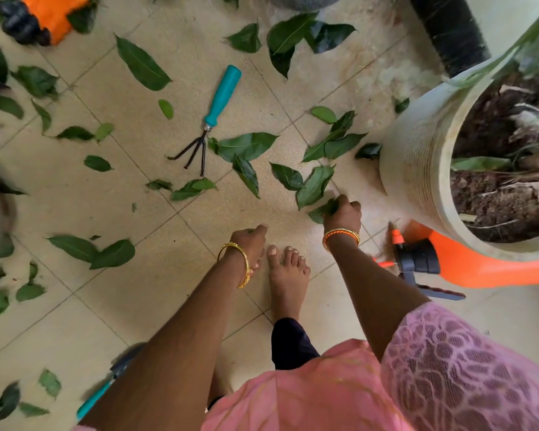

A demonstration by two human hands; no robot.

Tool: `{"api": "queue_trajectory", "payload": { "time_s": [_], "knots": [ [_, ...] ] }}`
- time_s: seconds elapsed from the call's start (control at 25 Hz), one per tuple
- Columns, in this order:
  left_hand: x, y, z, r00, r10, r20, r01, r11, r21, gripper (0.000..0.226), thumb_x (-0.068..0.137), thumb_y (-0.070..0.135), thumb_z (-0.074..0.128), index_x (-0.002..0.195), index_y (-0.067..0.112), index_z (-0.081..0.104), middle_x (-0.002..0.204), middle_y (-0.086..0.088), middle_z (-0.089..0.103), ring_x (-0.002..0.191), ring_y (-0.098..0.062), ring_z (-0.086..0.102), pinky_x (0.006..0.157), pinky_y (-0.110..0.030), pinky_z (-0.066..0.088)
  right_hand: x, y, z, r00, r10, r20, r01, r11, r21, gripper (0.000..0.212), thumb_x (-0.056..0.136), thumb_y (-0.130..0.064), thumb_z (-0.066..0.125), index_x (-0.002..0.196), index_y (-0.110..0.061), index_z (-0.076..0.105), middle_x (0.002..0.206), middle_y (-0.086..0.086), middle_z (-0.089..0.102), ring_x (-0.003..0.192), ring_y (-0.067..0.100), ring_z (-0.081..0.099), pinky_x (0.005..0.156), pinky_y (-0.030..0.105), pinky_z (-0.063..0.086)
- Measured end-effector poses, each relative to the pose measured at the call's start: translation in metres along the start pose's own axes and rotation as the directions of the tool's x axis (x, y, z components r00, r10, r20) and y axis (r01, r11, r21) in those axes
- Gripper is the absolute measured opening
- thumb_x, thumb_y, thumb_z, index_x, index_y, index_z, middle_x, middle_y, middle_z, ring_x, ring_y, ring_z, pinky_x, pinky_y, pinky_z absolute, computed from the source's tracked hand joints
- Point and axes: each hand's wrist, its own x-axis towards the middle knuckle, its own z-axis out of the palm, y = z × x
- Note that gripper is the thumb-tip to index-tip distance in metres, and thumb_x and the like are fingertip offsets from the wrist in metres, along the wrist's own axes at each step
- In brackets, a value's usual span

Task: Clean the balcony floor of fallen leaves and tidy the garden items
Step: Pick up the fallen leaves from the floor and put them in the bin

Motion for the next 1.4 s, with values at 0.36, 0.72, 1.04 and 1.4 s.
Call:
{"api": "queue_trajectory", "payload": {
  "time_s": [0.36,0.72,1.04,1.4],
  "knots": [
    [-0.049,0.009,0.026,0.992,0.079,-0.099,-0.084,0.995,-0.048,0.045,0.090,0.044,0.056,0.092,0.000,0.063,0.088,-0.013,0.066,0.064,-0.020,0.058,0.045,-0.024,0.033,-0.064,0.005,-0.057,0.874,-0.051,0.483,-0.267,0.780,0.566,0.022,0.092,-0.004,0.048,0.107,-0.008,0.064,0.102,0.017,0.066,0.086,0.029,0.063,0.085,0.047,0.054],
    [-0.094,0.040,0.033,0.977,0.196,-0.079,-0.197,0.980,0.003,0.015,0.094,0.012,0.051,0.106,0.003,0.054,0.112,-0.015,0.060,0.091,-0.025,0.054,0.068,-0.015,0.047,-0.101,-0.023,-0.105,0.819,-0.190,0.541,-0.223,0.764,0.606,0.019,0.078,-0.002,0.070,0.080,-0.017,0.059,0.075,0.003,0.058,0.070,0.019,0.058,0.071,0.034,0.055],
    [-0.050,0.072,0.017,0.984,0.168,-0.067,-0.171,0.984,-0.053,0.019,0.102,0.018,0.041,0.095,0.002,0.050,0.061,-0.007,0.042,0.032,-0.013,0.041,0.026,-0.012,0.030,-0.013,-0.039,-0.055,0.951,-0.043,0.307,-0.131,0.843,0.522,0.068,0.081,-0.039,0.068,0.140,-0.027,0.036,0.151,0.014,0.024,0.135,0.036,0.031,0.110,0.044,0.032],
    [0.022,0.078,-0.031,0.963,0.238,-0.124,-0.200,0.945,0.257,0.042,0.099,0.036,0.045,0.101,0.000,0.066,0.108,-0.020,0.067,0.099,-0.032,0.062,0.089,-0.039,0.048,0.070,-0.082,-0.012,0.995,0.093,-0.025,-0.076,0.921,0.382,0.067,0.091,-0.034,0.056,0.148,-0.017,0.024,0.156,0.020,-0.001,0.143,0.038,0.001,0.118,0.048,0.013]
  ]
}}
